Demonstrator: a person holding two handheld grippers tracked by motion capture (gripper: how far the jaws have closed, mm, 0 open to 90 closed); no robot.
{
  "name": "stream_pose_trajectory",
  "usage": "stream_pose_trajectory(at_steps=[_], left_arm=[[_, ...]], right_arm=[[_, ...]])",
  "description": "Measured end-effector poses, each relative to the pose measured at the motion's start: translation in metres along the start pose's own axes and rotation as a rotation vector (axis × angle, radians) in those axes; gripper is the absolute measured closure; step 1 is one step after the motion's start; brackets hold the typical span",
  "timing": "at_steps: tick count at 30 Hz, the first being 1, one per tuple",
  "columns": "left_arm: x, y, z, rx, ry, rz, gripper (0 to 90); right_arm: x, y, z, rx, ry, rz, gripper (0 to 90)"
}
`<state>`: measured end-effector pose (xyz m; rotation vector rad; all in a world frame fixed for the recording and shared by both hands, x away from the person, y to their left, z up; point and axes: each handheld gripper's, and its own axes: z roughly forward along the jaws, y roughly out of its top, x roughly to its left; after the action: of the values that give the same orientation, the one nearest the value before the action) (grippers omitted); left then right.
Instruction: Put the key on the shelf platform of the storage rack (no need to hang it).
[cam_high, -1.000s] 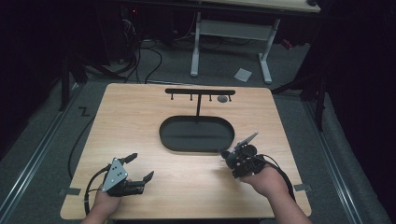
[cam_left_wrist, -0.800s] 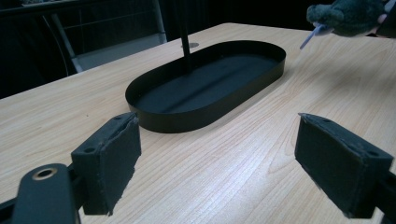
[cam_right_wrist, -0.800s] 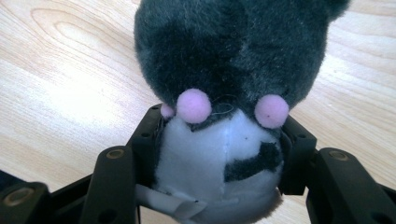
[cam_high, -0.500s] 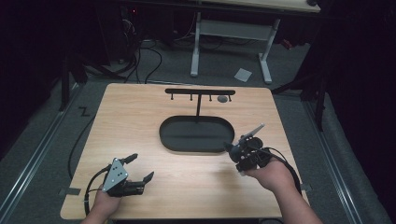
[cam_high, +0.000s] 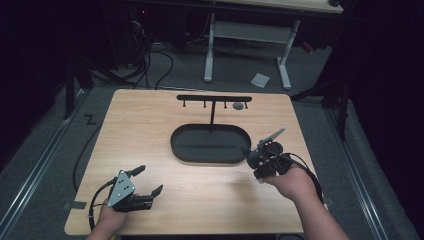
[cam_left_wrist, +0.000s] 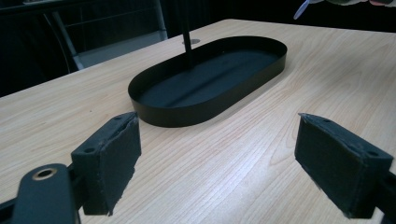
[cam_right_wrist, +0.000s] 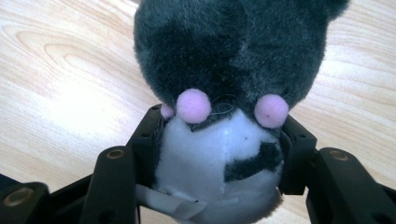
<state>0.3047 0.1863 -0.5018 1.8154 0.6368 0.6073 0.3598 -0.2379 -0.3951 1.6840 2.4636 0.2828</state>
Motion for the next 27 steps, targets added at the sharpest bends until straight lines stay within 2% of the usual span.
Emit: stream_pose_trajectory(at_steps=[3, 5, 8, 11, 17, 22, 23, 27], left_arm=[[0.003, -0.004, -0.001, 0.015, 0.006, -0.021, 15.0], [0.003, -0.007, -0.003, 0.033, 0.014, -0.022, 15.1], [0.004, -0.01, -0.01, 0.032, 0.007, -0.022, 15.1], [0.008, -0.014, -0.017, 0.034, 0.024, -0.059, 15.1], [0.019, -0.017, -0.026, 0.022, 0.054, -0.102, 15.1], [0.017, -0.014, -0.03, 0.029, 0.062, -0.053, 15.1], [0.017, -0.014, -0.03, 0.026, 0.064, -0.046, 15.0], [0.014, -0.013, -0.028, 0.03, 0.054, -0.052, 15.1]], right_arm=[[-0.001, 0.005, -0.004, 0.0, -0.001, -0.001, 46.6], [-0.002, 0.008, -0.007, -0.009, 0.002, -0.007, 46.5], [-0.002, 0.012, -0.011, -0.02, 0.002, -0.017, 46.3], [-0.004, 0.015, -0.015, -0.04, 0.019, -0.012, 46.4], [-0.008, 0.019, -0.02, -0.046, 0.009, 0.004, 46.5], [-0.007, 0.024, -0.031, -0.068, 0.005, 0.01, 46.5], [-0.007, 0.027, -0.034, -0.062, -0.01, 0.006, 46.5], [-0.006, 0.038, -0.043, -0.083, -0.023, 0.005, 46.5]])
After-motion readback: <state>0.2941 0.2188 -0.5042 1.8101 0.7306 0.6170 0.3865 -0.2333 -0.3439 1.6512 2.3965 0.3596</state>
